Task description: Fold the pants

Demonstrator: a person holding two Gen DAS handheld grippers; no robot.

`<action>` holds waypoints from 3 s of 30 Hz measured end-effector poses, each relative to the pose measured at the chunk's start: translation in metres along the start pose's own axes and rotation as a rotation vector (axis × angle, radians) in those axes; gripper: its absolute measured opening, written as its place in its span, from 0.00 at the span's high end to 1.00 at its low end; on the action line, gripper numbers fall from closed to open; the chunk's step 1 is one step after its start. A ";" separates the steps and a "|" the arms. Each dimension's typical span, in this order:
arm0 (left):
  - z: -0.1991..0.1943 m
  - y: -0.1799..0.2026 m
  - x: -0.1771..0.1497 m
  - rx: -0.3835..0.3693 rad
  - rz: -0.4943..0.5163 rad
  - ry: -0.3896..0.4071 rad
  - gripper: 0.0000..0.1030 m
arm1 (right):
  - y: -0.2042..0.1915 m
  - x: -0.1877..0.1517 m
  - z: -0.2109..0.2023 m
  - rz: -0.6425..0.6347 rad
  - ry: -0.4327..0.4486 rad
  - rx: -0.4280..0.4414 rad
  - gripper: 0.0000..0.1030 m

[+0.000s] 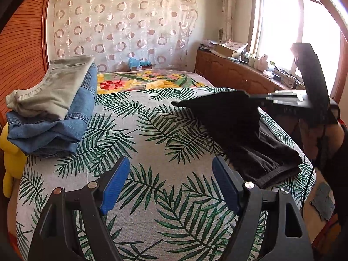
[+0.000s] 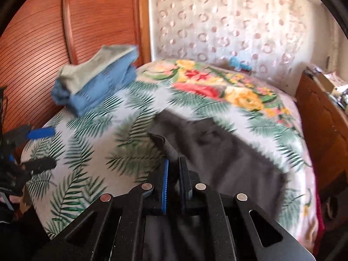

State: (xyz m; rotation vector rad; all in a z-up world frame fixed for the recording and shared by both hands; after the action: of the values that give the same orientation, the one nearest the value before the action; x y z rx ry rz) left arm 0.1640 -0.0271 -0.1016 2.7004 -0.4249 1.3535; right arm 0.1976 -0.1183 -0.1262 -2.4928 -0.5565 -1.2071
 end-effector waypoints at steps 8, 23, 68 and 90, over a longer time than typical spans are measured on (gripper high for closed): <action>0.003 0.009 0.001 -0.011 0.019 -0.005 0.23 | 0.048 0.016 -0.003 0.053 0.019 -0.116 0.92; 0.034 0.039 0.013 -0.064 0.074 -0.039 0.23 | 0.088 0.017 0.013 0.204 0.015 -0.223 0.69; 0.091 0.085 -0.014 -0.134 0.141 -0.213 0.23 | 0.140 0.007 0.053 0.226 -0.046 -0.324 0.98; 0.097 0.089 -0.015 -0.117 0.166 -0.229 0.23 | 0.163 0.012 0.073 0.223 -0.065 -0.408 0.88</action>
State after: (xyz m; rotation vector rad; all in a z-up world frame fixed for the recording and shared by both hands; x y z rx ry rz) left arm 0.2049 -0.1291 -0.1758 2.7824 -0.7394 1.0174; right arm 0.3303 -0.2263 -0.1780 -2.8408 -0.0399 -1.2562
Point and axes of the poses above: each gripper's, at about its wrist camera, not at the fingertips, and z roughly the way its jaws point, y to its right, x to its top, the point moved 10 cm from there along z, roughly the way its jaws point, and after that the axes turned 10 degrees about z, right-handed, at the moved point
